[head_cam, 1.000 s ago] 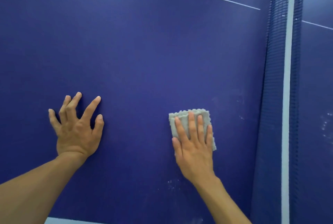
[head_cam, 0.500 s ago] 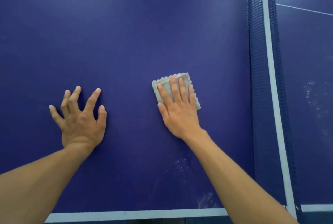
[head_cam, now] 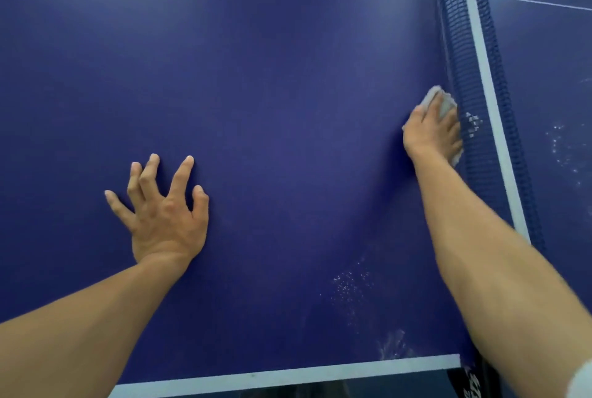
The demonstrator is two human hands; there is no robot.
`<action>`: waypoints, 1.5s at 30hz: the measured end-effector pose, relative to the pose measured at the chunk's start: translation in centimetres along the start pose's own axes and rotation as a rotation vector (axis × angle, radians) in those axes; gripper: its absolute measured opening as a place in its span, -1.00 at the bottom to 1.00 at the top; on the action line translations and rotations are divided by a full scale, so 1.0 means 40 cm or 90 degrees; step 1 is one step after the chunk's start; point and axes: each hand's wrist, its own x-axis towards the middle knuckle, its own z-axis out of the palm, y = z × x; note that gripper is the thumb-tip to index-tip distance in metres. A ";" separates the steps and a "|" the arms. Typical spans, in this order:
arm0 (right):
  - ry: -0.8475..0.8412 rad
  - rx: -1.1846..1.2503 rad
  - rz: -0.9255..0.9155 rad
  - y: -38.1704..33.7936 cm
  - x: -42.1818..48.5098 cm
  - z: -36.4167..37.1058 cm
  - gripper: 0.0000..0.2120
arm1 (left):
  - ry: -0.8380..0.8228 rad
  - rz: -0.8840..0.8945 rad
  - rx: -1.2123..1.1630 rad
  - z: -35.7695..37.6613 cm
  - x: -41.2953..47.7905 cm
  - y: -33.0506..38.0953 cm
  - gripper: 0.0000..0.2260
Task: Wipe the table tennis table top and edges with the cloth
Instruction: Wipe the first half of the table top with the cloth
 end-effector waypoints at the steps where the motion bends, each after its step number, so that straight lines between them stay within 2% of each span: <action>1: -0.010 -0.015 -0.025 -0.047 0.016 0.005 -0.41 | 0.001 0.002 0.003 0.002 0.001 -0.002 -0.52; 3: -0.031 -0.056 -0.133 -0.137 -0.011 0.032 -0.41 | 0.000 0.005 0.007 0.006 0.004 -0.006 -0.52; 6: -0.058 -0.095 -0.369 -0.214 -0.177 0.097 -0.40 | -0.005 0.003 0.011 0.006 0.006 -0.009 -0.52; 9: -0.086 -0.114 -0.541 -0.164 -0.420 0.154 -0.39 | -0.011 0.001 0.007 0.003 0.006 -0.009 -0.52; 11: -0.097 -0.089 -0.604 -0.067 -0.562 0.173 -0.42 | -0.017 -0.001 0.001 0.000 0.007 -0.007 -0.52; 14: -0.108 -0.106 -0.598 0.109 -0.686 0.169 -0.44 | -0.020 0.001 -0.008 -0.006 0.003 -0.005 -0.52; 16: -0.079 -0.137 -0.556 0.196 -0.671 0.141 -0.44 | -0.023 0.006 -0.015 -0.011 0.002 -0.004 -0.52; 18: -0.054 -0.150 -0.445 0.262 -0.596 0.100 -0.44 | -0.022 0.012 -0.025 -0.014 0.003 -0.004 -0.52; 21: -0.087 -0.088 -0.218 0.320 -0.458 0.053 -0.43 | -0.012 0.017 -0.032 -0.011 0.001 -0.009 -0.53; 23: -0.087 -0.056 -0.167 0.305 -0.433 0.058 -0.41 | 0.002 0.026 -0.037 -0.006 0.001 -0.013 -0.53; 25: -0.079 -0.068 -0.205 0.259 -0.487 0.087 -0.40 | 0.006 0.039 -0.072 -0.005 0.004 -0.019 -0.54; 29: -0.083 -0.103 -0.470 0.225 -0.745 0.168 -0.41 | -0.007 0.075 -0.157 -0.017 -0.051 -0.040 -0.55; 32: -0.093 -0.102 -0.618 0.303 -0.898 0.200 -0.44 | 0.006 0.137 -0.109 -0.022 -0.177 -0.078 -0.56; 34: -0.100 -0.125 -0.599 0.389 -0.920 0.191 -0.44 | 0.016 0.151 -0.085 -0.022 -0.282 -0.123 -0.56; 39: -0.107 -0.155 -0.383 0.547 -0.863 0.129 -0.40 | -0.034 0.092 -0.016 -0.013 -0.442 -0.181 -0.53; 42: -0.098 -0.143 -0.324 0.465 -0.847 0.143 -0.38 | -0.042 0.068 -0.022 -0.013 -0.433 -0.169 -0.53; 45: -0.084 -0.137 -0.432 0.273 -0.892 0.196 -0.39 | -0.046 0.072 -0.028 -0.011 -0.433 -0.173 -0.53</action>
